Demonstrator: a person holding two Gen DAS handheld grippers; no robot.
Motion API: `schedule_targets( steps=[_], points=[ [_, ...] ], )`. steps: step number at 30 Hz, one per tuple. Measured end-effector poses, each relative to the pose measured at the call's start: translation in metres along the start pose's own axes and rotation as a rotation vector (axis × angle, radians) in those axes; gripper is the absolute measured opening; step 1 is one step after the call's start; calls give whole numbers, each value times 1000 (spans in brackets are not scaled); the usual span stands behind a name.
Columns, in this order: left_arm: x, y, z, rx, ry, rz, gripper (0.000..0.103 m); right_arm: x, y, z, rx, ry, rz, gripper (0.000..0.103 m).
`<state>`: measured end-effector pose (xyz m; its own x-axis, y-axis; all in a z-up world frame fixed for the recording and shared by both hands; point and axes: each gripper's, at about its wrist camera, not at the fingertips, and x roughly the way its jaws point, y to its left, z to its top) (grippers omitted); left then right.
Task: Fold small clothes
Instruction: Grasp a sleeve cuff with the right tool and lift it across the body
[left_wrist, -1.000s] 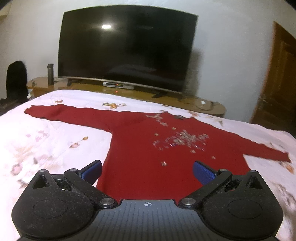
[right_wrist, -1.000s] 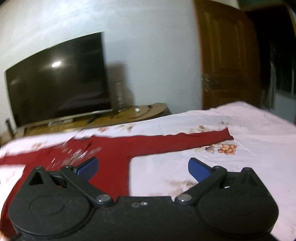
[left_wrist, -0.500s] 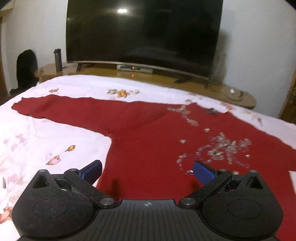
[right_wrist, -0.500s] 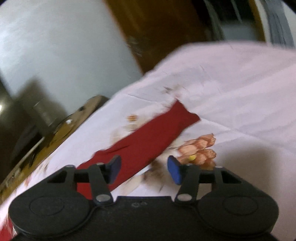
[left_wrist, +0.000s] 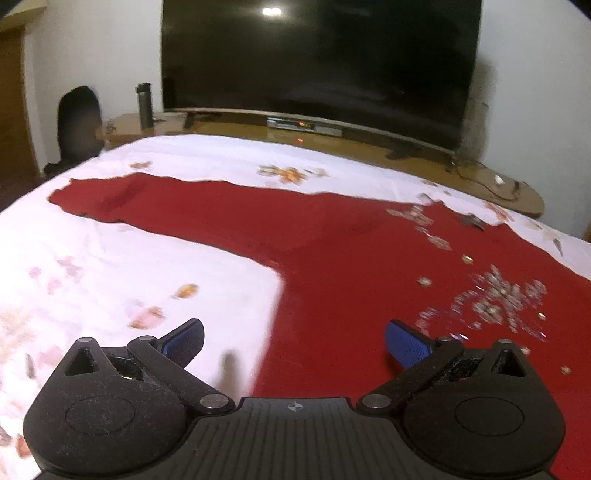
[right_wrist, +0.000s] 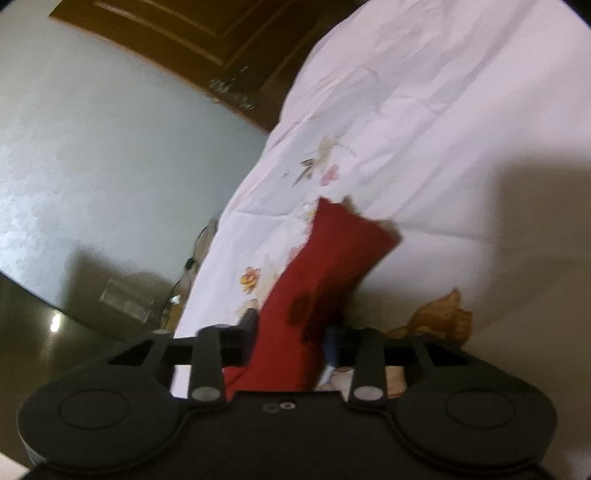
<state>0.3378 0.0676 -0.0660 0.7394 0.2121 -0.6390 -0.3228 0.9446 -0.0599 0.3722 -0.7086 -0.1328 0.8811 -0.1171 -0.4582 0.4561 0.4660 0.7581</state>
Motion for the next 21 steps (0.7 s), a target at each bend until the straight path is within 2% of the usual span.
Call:
schedule_targets(
  steps=[1, 3, 5, 8, 11, 14, 18, 21],
  points=[
    [1, 7, 2, -2, 0, 6, 103, 1, 1, -1, -21, -3, -59, 4],
    [3, 21, 7, -14, 1, 3, 103, -2, 9, -3, -54, -22, -109, 6],
    [7, 35, 12, -39, 2, -14, 103, -7, 33, -11, -167, -50, -178, 6],
    [18, 54, 16, -79, 8, -45, 103, -18, 80, -28, -330, -89, -185, 6],
    [27, 74, 18, -125, 16, -83, 103, -32, 138, -57, -487, -90, -117, 6],
    [33, 93, 18, -157, 18, -133, 103, -39, 206, -101, -645, -70, -20, 6],
    [37, 116, 19, -149, 15, -132, 103, -43, 287, -190, -819, 11, 119, 6],
    [39, 133, 19, -142, 14, -127, 103, -35, 328, -263, -902, 96, 202, 6]
  ],
)
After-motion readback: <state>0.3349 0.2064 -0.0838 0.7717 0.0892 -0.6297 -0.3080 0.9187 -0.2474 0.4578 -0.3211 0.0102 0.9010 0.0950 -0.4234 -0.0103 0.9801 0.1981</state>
